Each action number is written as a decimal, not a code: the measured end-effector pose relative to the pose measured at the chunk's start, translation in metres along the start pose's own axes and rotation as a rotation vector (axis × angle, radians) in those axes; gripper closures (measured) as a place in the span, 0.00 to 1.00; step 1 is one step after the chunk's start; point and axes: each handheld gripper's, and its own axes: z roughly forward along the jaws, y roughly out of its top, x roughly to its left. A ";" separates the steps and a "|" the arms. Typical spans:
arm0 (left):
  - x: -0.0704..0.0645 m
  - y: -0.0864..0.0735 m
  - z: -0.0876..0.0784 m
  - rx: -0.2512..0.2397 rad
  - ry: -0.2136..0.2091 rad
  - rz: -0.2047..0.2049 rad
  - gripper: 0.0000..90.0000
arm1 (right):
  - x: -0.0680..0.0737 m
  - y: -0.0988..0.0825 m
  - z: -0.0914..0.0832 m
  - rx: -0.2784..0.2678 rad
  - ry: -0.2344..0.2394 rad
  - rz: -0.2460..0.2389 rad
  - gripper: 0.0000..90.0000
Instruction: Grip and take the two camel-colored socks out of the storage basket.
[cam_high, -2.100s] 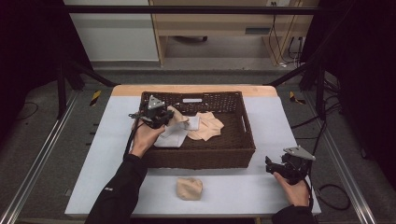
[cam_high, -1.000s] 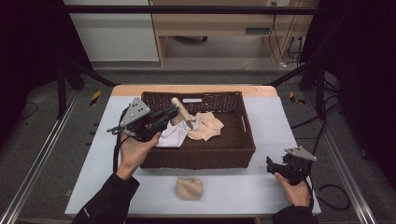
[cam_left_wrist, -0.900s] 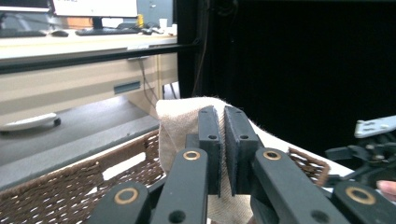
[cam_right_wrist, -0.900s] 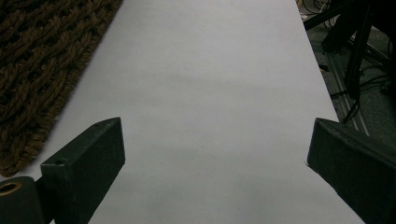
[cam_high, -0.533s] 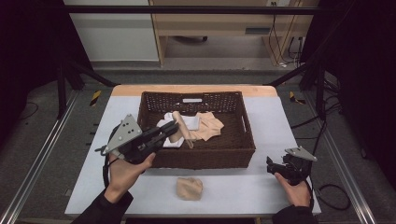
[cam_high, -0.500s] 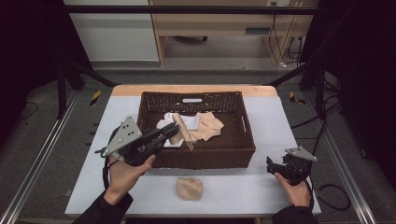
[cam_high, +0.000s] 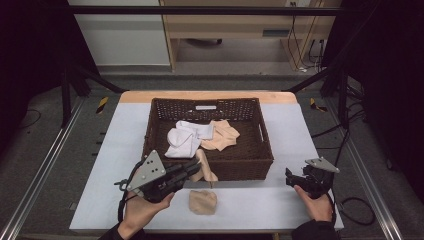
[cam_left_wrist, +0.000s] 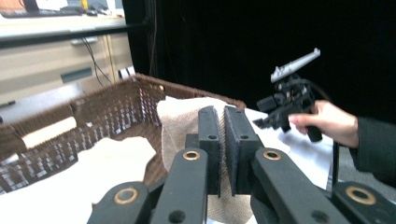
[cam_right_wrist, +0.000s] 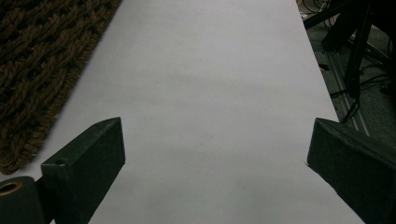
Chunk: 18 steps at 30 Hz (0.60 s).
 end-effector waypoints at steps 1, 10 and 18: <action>0.000 -0.004 0.002 0.010 -0.004 -0.004 0.95 | 0.000 0.000 0.000 0.002 0.002 0.004 0.05; -0.003 -0.044 0.016 0.138 -0.021 -0.036 0.95 | 0.000 0.000 0.000 0.002 0.001 -0.001 0.05; 0.003 -0.074 0.027 0.253 0.001 -0.049 0.94 | 0.000 -0.001 0.000 0.007 0.003 0.003 0.05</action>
